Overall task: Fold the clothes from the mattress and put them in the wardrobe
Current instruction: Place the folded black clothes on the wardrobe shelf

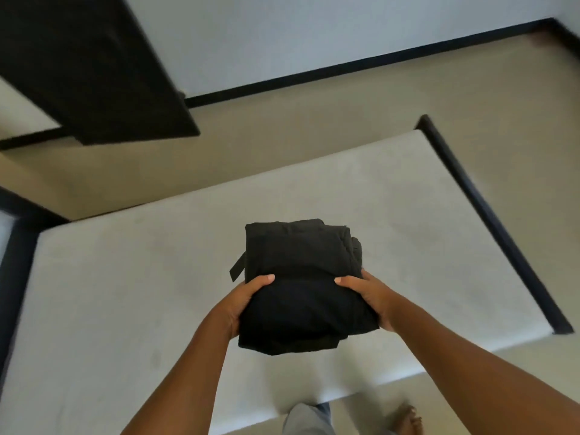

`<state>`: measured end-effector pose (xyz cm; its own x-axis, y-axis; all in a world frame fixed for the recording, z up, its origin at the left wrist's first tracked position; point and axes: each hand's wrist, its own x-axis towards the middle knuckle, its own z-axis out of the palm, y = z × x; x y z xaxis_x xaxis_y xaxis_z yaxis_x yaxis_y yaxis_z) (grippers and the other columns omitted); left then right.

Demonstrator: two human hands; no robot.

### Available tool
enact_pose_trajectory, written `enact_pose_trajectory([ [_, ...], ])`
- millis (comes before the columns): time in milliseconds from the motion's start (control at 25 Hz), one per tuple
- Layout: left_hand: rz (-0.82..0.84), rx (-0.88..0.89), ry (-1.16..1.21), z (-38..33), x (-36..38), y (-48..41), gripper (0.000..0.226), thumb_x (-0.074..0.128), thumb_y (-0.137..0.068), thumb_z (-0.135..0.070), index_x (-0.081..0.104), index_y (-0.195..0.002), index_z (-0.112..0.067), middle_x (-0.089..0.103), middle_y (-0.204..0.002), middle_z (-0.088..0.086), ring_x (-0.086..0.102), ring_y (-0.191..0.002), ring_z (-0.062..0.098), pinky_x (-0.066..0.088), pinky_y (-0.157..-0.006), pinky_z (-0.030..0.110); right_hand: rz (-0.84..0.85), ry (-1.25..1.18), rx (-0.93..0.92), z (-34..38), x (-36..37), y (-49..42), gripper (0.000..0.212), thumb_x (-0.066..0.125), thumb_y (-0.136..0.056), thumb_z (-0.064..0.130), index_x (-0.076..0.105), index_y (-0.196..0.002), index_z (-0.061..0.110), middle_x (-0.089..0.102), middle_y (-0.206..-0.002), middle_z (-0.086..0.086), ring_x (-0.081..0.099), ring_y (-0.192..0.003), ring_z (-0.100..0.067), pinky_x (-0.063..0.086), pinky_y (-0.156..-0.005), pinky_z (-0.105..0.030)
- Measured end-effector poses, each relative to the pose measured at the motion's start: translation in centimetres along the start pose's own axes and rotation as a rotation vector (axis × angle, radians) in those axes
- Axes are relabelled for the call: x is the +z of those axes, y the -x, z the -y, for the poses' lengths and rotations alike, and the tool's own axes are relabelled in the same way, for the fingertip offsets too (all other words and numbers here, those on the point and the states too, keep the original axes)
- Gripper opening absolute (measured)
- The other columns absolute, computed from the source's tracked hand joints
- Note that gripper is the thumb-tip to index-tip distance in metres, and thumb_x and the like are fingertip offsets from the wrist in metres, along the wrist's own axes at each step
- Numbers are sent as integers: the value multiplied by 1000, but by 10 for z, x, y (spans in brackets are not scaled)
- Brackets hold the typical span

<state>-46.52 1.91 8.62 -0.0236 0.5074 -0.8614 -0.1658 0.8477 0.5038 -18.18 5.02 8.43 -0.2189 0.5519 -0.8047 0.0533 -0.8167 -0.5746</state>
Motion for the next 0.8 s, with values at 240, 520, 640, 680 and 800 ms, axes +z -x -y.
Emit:
enact_pose_trajectory([
  [240, 123, 54, -234, 2, 182, 30, 62, 82, -77, -48, 61, -129, -21, 72, -121, 15, 67, -111, 40, 55, -99, 55, -165, -189, -101, -47, -154, 95, 49, 79, -84, 39, 61, -128, 25, 76, -113, -6, 74, -101, -30, 62, -84, -45],
  [520, 319, 36, -497, 58, 400, 63, 56, 84, -74, -46, 65, -122, -22, 76, -114, 15, 69, -109, 41, 54, -100, 55, -376, -472, -172, -146, -320, 211, 51, 81, -82, 35, 63, -128, 25, 77, -112, -6, 74, -102, -29, 61, -91, -46],
  [640, 394, 38, -647, 83, 487, 81, 52, 81, -77, -49, 64, -119, -23, 73, -117, 14, 67, -110, 40, 52, -101, 54, -480, -593, -188, -187, -373, 263, 53, 81, -82, 37, 60, -129, 25, 74, -116, -7, 72, -105, -30, 59, -93, -47],
  [680, 423, 38, -702, 89, 514, 88, 56, 82, -75, -52, 64, -121, -24, 73, -118, 13, 67, -111, 40, 52, -103, 55, -520, -637, -190, -199, -388, 280, 54, 81, -82, 38, 59, -129, 26, 72, -118, -7, 71, -106, -30, 59, -94, -47],
  [800, 558, 36, -831, 107, 595, 109, 54, 83, -76, -49, 68, -121, -22, 78, -110, 13, 71, -108, 39, 54, -100, 53, -643, -782, -210, -235, -428, 321, 61, 83, -80, 40, 56, -133, 26, 70, -121, -7, 70, -107, -31, 60, -90, -45],
])
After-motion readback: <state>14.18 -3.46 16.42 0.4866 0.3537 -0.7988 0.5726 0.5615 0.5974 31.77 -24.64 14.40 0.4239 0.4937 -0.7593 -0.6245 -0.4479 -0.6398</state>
